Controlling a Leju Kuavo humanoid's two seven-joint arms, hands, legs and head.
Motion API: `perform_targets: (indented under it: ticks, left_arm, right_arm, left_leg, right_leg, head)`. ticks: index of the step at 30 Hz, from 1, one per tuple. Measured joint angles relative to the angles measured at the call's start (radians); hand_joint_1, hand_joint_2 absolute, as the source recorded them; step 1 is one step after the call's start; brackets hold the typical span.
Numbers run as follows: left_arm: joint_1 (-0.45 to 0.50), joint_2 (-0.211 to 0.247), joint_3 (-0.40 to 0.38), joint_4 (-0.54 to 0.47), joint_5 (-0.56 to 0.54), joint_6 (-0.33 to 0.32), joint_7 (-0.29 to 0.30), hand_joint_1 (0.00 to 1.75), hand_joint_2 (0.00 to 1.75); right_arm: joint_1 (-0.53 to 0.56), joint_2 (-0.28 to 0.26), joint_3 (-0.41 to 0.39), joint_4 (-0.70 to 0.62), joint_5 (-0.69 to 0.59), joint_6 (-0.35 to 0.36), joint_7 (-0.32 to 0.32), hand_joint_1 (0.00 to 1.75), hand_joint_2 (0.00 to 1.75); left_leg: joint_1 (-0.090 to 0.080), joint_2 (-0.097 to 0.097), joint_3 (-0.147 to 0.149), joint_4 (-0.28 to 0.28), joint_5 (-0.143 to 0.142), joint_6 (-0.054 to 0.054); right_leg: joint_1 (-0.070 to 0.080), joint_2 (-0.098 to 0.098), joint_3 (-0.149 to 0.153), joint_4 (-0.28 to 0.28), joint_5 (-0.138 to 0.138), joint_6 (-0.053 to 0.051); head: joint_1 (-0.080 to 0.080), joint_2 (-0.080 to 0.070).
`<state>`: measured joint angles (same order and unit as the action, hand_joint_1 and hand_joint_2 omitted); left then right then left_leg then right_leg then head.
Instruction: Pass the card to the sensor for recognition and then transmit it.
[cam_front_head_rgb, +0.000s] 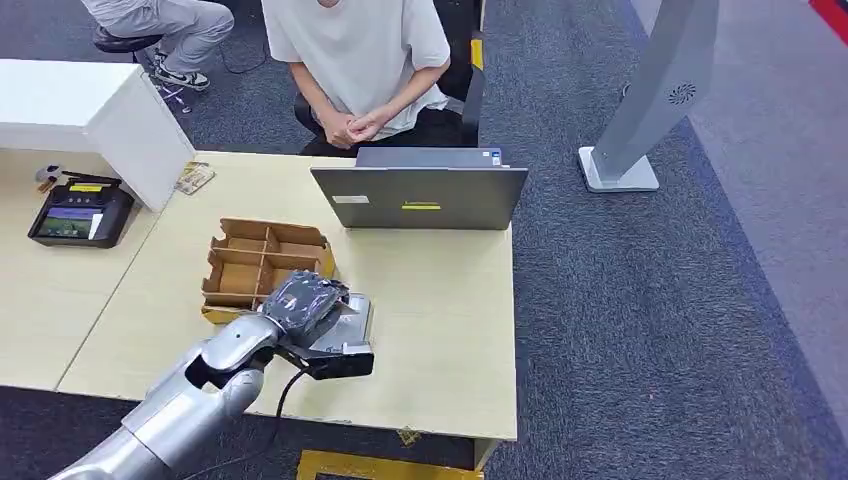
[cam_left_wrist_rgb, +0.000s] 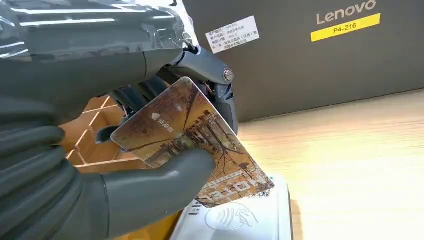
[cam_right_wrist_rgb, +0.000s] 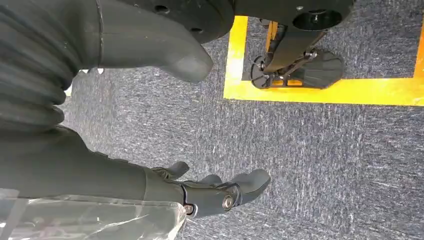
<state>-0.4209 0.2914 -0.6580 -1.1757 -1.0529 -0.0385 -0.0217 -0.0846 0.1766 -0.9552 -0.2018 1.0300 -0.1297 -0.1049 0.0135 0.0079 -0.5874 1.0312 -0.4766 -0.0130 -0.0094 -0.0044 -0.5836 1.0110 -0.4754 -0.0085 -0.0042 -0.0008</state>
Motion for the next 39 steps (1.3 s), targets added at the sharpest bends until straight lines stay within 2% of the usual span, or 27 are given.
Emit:
perform_targets:
  ticks: [8, 12, 21, 31, 34, 36, 38, 39]
  left_arm:
    - [0.0, 0.0, 0.0, 0.001, 0.0, -0.004, 0.004, 1.75, 1.75]
    - [0.0, 0.004, 0.0, 0.003, 0.016, -0.029, -0.001, 1.75, 1.75]
    - [-0.035, 0.033, 0.0, 0.016, 0.154, -0.161, -0.057, 1.75, 1.75]
    - [-0.052, 0.055, -0.002, 0.031, 0.181, -0.172, -0.063, 1.75, 1.75]
    - [-0.052, 0.054, -0.002, 0.033, 0.192, -0.116, -0.055, 1.75, 1.75]
    - [-0.052, 0.044, -0.002, 0.028, 0.159, 0.004, -0.014, 1.75, 1.75]
    - [-0.052, 0.023, 0.006, 0.0, 0.072, 0.146, 0.045, 1.75, 1.75]
    - [-0.052, 0.012, 0.013, -0.021, 0.028, 0.197, 0.071, 1.75, 1.75]
  right_arm:
    - [0.0, 0.0, 0.0, 0.001, 0.002, 0.0, 0.001, 0.0, 1.75]
    - [0.0, 0.0, 0.0, 0.001, 0.015, -0.003, 0.01, 0.0, 1.75]
    - [0.002, 0.0, 0.026, 0.002, 0.076, -0.017, 0.039, 0.0, 1.75]
    - [0.003, 0.001, 0.052, 0.002, 0.09, -0.017, 0.041, 0.0, 1.75]
    - [0.003, 0.002, 0.053, 0.002, 0.089, -0.018, 0.038, 0.0, 1.75]
    - [0.003, 0.005, 0.053, 0.002, 0.088, -0.032, 0.035, 0.0, 1.75]
    - [0.003, 0.011, 0.053, 0.003, 0.089, -0.041, 0.034, 0.0, 1.75]
    - [0.004, 0.013, 0.053, 0.004, 0.09, -0.042, 0.034, 0.0, 1.75]
  left_leg:
    - [0.0, 0.0, 0.0, 0.0, 0.0, 0.0]
    - [0.0, 0.0, 0.0, 0.0, 0.0, 0.0]
    - [0.0, 0.0, 0.0, 0.0, 0.0, 0.0]
    - [0.0, 0.0, 0.0, 0.0, 0.0, 0.0]
    - [0.0, 0.0, 0.0, 0.0, 0.0, 0.0]
    - [0.0, 0.0, 0.0, 0.0, 0.0, 0.0]
    - [0.0, -0.001, 0.0, 0.0, 0.0, 0.0]
    - [0.0, -0.001, 0.0, 0.0, 0.0, 0.0]
  right_leg:
    - [0.0, 0.0, 0.0, 0.0, 0.0, 0.0]
    - [0.0, 0.0, 0.0, 0.0, 0.0, 0.0]
    - [0.0, 0.0, 0.0, 0.0, 0.0, 0.0]
    - [0.0, 0.0, 0.0, 0.0, 0.0, 0.0]
    - [0.0, 0.0, 0.0, 0.0, 0.0, 0.0]
    - [0.0, 0.0, 0.0, 0.0, 0.0, 0.0]
    - [0.0, -0.001, 0.0, 0.0, 0.0, 0.0]
    - [0.0, -0.001, 0.0, 0.0, 0.0, 0.0]
  head:
    - [0.0, 0.0]
    - [0.0, 0.0]
    - [0.0, 0.0]
    - [0.0, 0.0]
    - [0.0, 0.0]
    - [0.0, 0.0]
    - [0.0, 0.0]
    - [0.0, 0.0]
